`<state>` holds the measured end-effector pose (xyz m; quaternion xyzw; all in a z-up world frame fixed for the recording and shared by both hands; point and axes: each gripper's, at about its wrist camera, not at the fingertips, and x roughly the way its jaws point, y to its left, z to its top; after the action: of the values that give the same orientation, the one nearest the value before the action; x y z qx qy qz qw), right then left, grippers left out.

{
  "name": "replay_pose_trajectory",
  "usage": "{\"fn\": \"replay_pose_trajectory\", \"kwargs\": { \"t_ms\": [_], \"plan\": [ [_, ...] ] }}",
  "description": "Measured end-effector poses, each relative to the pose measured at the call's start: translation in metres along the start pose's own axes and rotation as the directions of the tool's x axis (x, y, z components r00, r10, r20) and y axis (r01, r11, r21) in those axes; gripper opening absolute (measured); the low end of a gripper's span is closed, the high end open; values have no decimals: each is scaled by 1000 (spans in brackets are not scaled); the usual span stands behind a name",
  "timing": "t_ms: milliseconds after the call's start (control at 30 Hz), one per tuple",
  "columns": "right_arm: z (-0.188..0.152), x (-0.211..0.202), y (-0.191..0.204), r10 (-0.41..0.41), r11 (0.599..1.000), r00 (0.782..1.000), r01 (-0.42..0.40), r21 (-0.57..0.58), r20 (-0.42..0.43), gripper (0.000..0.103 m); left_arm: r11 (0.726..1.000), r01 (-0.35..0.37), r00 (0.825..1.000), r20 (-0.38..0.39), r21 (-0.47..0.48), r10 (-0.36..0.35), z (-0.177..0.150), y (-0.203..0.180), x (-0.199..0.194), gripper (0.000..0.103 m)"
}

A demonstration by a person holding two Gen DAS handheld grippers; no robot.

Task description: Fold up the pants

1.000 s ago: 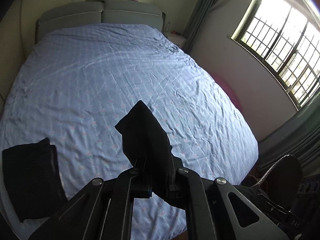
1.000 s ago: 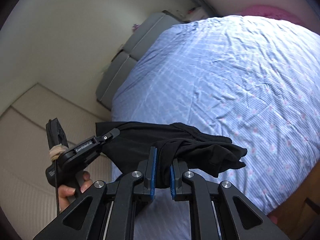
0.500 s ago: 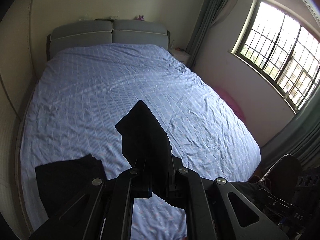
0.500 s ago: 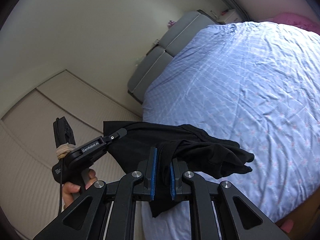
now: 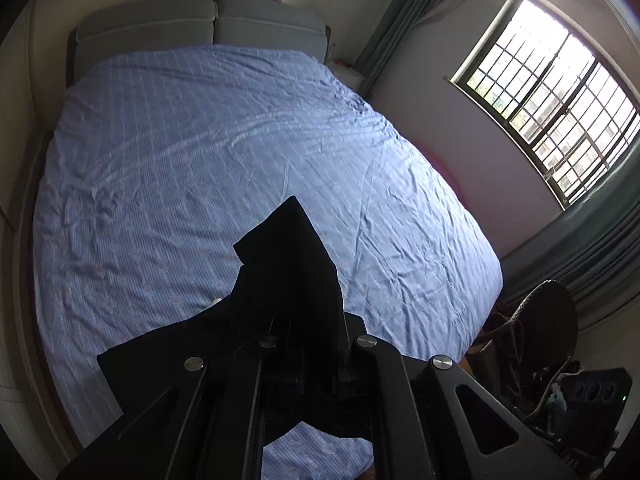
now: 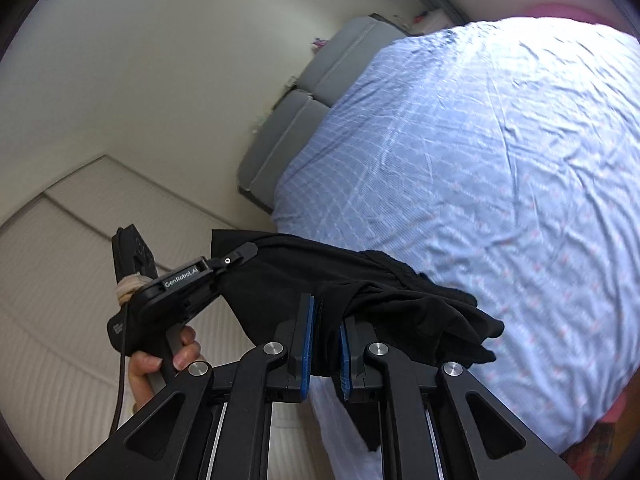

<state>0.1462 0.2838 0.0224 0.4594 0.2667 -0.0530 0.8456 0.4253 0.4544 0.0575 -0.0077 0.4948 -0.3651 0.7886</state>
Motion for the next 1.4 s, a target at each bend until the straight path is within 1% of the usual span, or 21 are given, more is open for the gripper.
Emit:
{"fn": "replay_pose_trajectory", "kwargs": {
  "t_ms": [167, 233, 267, 333, 367, 433, 467, 533, 567, 633, 667, 733, 833, 967, 1033, 1100, 1167, 1233, 1300, 1333, 1400],
  "plan": [
    [-9, 35, 13, -94, 995, 996, 95, 16, -5, 12, 998, 58, 998, -27, -34, -59, 13, 22, 26, 10],
    [-15, 41, 19, -134, 991, 991, 134, 13, -1, 12, 994, 106, 994, -29, -37, -107, 12, 34, 30, 10],
    [-21, 42, 25, -160, 987, 987, 160, -6, 13, 12, 994, 105, 994, -32, -28, -106, 10, 37, 30, 10],
    [-35, 46, 35, -199, 979, 979, 200, -39, 33, 12, 997, 78, 995, -59, -6, -78, 1, 51, 36, 10],
    [-43, 54, 39, -214, 976, 977, 215, -45, 19, 12, 998, 64, 995, -75, -6, -64, -7, 63, 42, 10],
    [-61, 74, 38, -225, 974, 974, 223, -40, -35, 12, 999, 23, 990, -136, -26, -26, -29, 99, 62, 10],
    [-74, 90, 32, -237, 972, 968, 236, -19, -84, 12, 999, 3, 987, -163, -42, -10, -39, 116, 72, 10],
    [-94, 118, 17, -248, 966, 952, 257, 31, -181, 12, 996, -35, 975, -221, -81, 16, -60, 147, 91, 10],
    [-109, 138, 3, -247, 959, 935, 273, 75, -254, 12, 993, -58, 965, -261, -106, 29, -73, 165, 101, 10],
    [-129, 166, -16, -235, 945, 906, 299, 137, -352, 12, 984, -99, 948, -316, -151, 47, -93, 193, 114, 10],
    [-142, 179, -24, -228, 935, 887, 314, 163, -401, 12, 980, -105, 943, -331, -167, 44, -103, 204, 118, 10],
    [-161, 196, -32, -207, 926, 864, 324, 193, -460, 12, 978, -114, 940, -337, -177, 48, -111, 215, 118, 10],
    [-180, 212, -31, -220, 932, 839, 331, 146, -497, 12, 974, -125, 943, -329, -187, 57, -116, 225, 117, 12],
    [-202, 235, -35, -203, 922, 806, 349, 169, -556, 12, 970, -156, 937, -340, -186, 86, -115, 240, 122, 15],
    [-211, 243, -37, -197, 915, 790, 360, 180, -580, 12, 968, -180, 933, -343, -177, 111, -110, 245, 126, 20],
    [-219, 250, -38, -193, 911, 778, 368, 184, -599, 12, 964, -214, 928, -342, -158, 150, -107, 252, 129, 21],
    [-225, 255, -39, -210, 911, 768, 379, 165, -605, 12, 963, -223, 925, -343, -150, 161, -106, 256, 130, 23],
    [-231, 261, -40, -223, 910, 757, 388, 147, -614, 12, 956, -262, 918, -339, -133, 204, -106, 261, 130, 27],
    [-234, 265, -43, -232, 907, 746, 398, 139, -624, 12, 938, -320, 911, -317, -135, 265, -103, 268, 123, 29],
    [-235, 265, -43, -236, 906, 742, 402, 135, -627, 12, 929, -339, 910, -301, -147, 285, -102, 271, 119, 34],
    [-232, 262, -45, -254, 900, 728, 418, 119, -637, 13, 888, -423, 890, -268, -181, 369, -99, 284, 105, 41]
  ]
}}
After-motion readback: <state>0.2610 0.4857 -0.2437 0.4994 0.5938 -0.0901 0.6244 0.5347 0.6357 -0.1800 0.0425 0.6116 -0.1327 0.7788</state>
